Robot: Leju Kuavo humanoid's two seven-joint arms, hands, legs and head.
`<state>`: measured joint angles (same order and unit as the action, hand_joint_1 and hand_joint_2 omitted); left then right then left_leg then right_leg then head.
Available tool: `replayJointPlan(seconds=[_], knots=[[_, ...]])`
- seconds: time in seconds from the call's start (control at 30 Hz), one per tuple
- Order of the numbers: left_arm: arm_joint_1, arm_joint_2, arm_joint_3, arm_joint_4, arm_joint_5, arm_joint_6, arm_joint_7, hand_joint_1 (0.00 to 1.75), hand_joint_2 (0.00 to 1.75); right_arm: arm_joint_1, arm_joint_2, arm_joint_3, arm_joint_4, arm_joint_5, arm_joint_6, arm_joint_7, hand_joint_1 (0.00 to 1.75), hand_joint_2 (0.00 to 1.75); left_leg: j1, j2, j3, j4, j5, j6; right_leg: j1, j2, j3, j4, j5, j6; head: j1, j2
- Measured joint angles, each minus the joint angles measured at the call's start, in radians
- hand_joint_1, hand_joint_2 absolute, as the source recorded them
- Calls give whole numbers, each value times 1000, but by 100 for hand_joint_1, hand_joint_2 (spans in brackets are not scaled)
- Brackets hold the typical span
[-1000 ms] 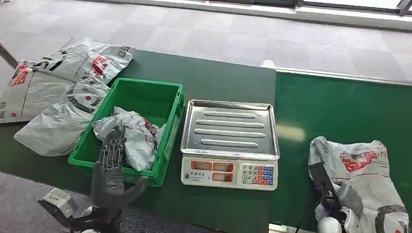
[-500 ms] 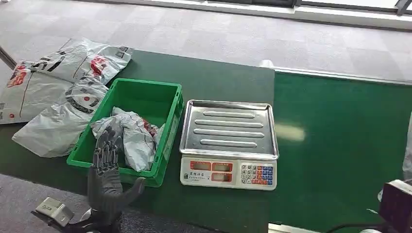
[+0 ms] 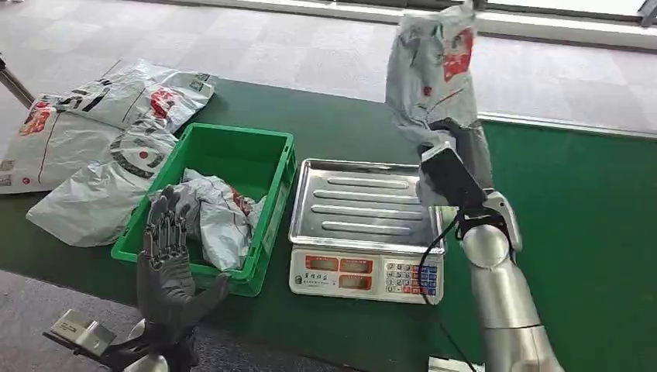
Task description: Moved the parcel from conveyor to table for the left to box.
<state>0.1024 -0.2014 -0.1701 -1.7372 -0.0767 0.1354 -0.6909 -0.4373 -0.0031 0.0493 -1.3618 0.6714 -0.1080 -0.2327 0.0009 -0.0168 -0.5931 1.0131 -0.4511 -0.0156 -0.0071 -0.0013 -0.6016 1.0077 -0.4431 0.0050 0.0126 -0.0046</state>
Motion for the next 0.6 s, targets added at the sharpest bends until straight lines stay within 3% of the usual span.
replayJointPlan(seconds=[0.07,0.17,0.3,0.5,0.6], knots=[[0,2,0,3,-2,1,-1,0,175,-17,-16,41,28,-4,8,3,175,175,0,0,-2,-1,0,0,0,1,0,0,0,-1,0,0],[-14,8,0,8,-1,6,-1,0,175,-80,-15,115,114,38,125,-5,175,175,0,4,-4,-1,-1,-1,0,5,-2,0,0,-1,0,0],[-57,12,0,21,12,9,9,0,175,-178,59,280,310,63,143,-44,175,175,0,9,0,-1,-1,-1,0,8,-3,0,0,-2,0,0],[-122,24,-8,66,33,9,29,0,175,-190,115,433,445,41,117,-18,175,175,2,1,-3,-1,0,-2,2,2,-3,0,0,-2,0,0],[-148,29,-15,85,35,14,39,0,175,-192,114,463,458,11,153,-24,175,175,2,5,-2,-1,0,-2,1,5,-3,0,1,-3,0,0]])
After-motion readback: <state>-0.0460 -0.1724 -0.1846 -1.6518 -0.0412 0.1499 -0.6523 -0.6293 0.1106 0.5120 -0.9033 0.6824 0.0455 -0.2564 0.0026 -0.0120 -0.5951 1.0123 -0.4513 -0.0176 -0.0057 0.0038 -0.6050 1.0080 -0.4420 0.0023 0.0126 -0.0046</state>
